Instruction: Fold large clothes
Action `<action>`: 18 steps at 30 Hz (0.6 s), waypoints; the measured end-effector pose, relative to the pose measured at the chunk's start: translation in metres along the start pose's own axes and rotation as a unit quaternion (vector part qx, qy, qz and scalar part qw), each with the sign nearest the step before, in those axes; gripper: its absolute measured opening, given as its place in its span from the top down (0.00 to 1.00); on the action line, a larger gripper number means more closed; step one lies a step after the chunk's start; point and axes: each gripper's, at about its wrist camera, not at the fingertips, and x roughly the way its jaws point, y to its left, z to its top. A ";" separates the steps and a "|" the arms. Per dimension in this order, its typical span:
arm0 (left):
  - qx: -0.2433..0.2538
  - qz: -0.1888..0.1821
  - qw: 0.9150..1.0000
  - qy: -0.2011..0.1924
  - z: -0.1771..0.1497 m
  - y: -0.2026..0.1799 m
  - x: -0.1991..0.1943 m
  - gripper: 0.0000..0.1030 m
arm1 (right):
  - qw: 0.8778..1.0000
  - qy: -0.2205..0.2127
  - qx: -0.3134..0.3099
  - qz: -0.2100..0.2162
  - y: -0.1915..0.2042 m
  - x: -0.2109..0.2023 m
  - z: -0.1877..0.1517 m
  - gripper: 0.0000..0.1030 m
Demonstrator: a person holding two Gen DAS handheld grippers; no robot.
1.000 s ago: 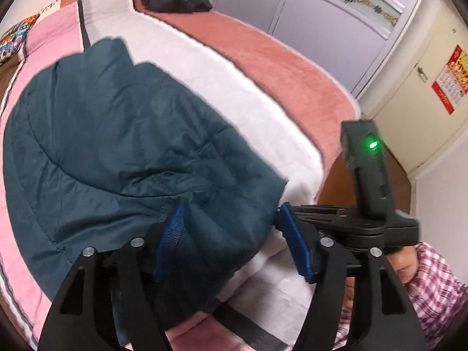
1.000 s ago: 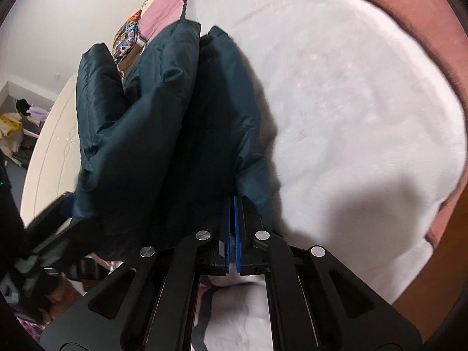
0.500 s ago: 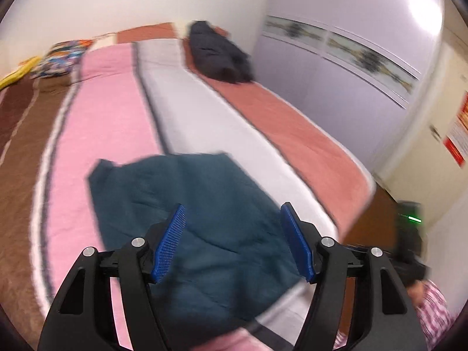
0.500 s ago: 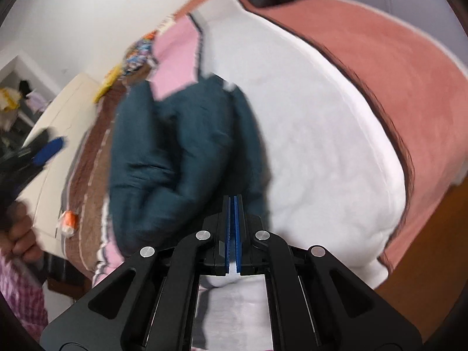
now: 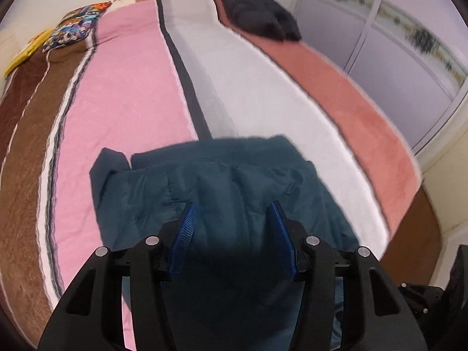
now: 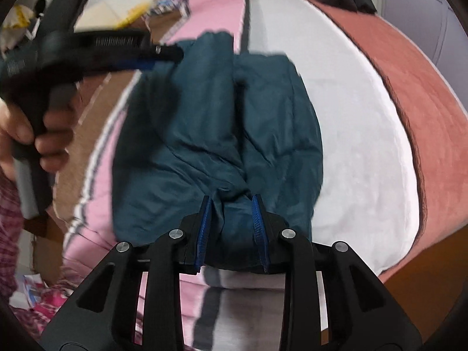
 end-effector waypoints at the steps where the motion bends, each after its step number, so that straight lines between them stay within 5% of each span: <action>1: 0.005 0.005 1.000 0.009 0.002 -0.002 0.009 0.50 | 1.000 0.009 0.005 -0.002 -0.004 0.008 -0.002 0.72; 18: 0.045 0.055 0.995 0.072 0.002 -0.032 0.089 0.44 | 0.994 0.068 0.077 0.032 -0.055 0.075 -0.023 0.72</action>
